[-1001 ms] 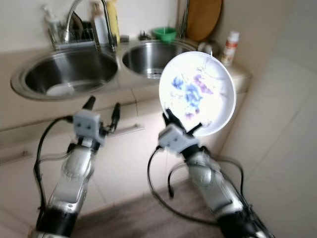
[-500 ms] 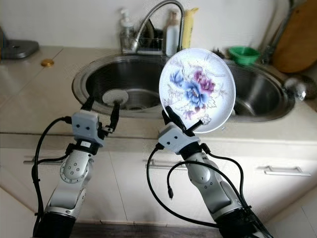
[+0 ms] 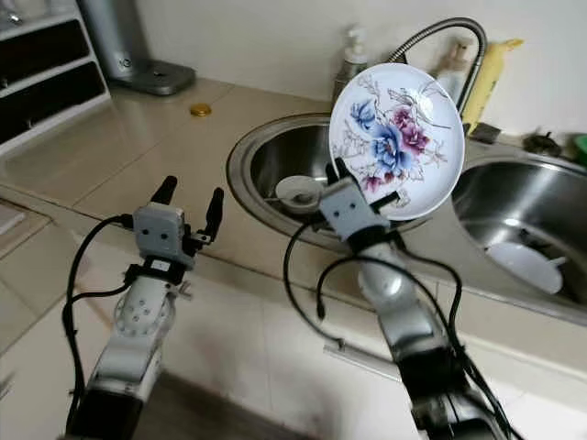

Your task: Kitchen organization

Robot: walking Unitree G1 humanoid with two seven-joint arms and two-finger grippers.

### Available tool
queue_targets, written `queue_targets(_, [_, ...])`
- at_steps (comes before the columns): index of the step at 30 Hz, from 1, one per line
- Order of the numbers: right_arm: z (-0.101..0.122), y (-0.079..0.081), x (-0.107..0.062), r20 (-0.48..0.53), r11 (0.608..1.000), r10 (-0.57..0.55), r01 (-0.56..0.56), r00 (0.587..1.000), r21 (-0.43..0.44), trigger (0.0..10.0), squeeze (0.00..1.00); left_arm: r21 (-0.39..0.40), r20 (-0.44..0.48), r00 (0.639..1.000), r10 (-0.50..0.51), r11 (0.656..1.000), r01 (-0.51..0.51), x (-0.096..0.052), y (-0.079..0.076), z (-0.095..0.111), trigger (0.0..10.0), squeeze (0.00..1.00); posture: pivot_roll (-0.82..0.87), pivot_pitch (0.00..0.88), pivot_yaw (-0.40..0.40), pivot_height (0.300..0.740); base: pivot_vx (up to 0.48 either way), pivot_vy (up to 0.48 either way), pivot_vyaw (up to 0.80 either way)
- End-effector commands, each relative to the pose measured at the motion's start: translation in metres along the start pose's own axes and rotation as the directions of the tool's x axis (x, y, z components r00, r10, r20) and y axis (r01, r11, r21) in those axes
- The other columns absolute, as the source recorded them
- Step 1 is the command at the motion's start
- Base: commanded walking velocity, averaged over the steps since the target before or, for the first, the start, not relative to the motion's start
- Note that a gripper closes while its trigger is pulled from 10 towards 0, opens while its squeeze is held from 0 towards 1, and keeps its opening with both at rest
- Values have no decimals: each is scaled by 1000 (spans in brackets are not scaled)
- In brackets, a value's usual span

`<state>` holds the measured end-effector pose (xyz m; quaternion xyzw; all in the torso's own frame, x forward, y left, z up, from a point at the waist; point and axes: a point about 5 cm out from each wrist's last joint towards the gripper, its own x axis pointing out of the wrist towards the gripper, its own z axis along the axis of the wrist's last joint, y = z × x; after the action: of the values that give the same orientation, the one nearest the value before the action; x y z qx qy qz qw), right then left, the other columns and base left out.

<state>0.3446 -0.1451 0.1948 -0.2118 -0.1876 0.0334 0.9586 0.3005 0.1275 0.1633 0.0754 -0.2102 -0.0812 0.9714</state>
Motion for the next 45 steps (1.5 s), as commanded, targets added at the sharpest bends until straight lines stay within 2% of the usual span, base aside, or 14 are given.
queue_targets(1, [-6, -19, 6, -62, 993, -93, 97, 994, 63, 10000, 0, 6, 16, 1000, -8, 1000, 8, 1, 0, 4, 10000, 0, 86, 0, -55, 740, 0, 0, 0])
queue_targets(4, [-13, -30, 10, -120, 978, -138, 154, 983, 142, 10000, 0, 6, 14, 1000, -11, 1000, 11, 0, 0, 4, 10000, 0, 89, 0, -56, 740, 0, 0, 0])
queue_targets(7, [-21, -37, 14, -189, 965, -159, 193, 969, 178, 10000, 0, 6, 12, 1000, -13, 1000, 13, 0, 0, 3, 10000, 0, 89, 0, -56, 740, 0, 0, 0])
queue_targets(9, [-30, -43, 17, -272, 939, -171, 240, 947, 248, 10000, 0, 10, 9, 1000, -16, 1000, 15, 0, -1, 3, 10000, 0, 91, 0, -56, 740, 0, 0, -800])
queue_targets(19, [-34, -53, 25, -300, 929, -174, 257, 938, 264, 10000, 0, 9, 11, 1000, -22, 1000, 22, 0, -1, 3, 10000, 0, 94, 0, -52, 740, 0, 0, -800])
queue_targets(26, [-30, -52, 29, -252, 943, -159, 223, 955, 247, 10000, 0, 9, 11, 1000, -21, 1000, 21, 0, 0, 4, 10000, 0, 99, 0, -50, 740, 0, 0, -800])
queue_targets(34, [-24, -51, 31, -212, 946, -163, 213, 964, 243, 10000, 0, 4, 4, 1000, -21, 1000, 21, 0, 1, 3, 10000, 0, 98, 0, -49, 740, 0, 0, 0])
queue_targets(40, [-10, -56, 31, -98, 960, -210, 224, 973, 166, 10000, 0, -1, 22, 1000, -21, 1000, 21, 0, 1, 5, 10000, 0, 91, 0, -44, 740, 341, 0, 0])
queue_targets(45, [-6, -56, 30, -61, 964, -220, 227, 974, 138, 10000, 0, -4, 25, 999, -25, 1000, 25, 0, 1, 6, 10000, 0, 91, 0, -44, 740, 373, 0, 0])
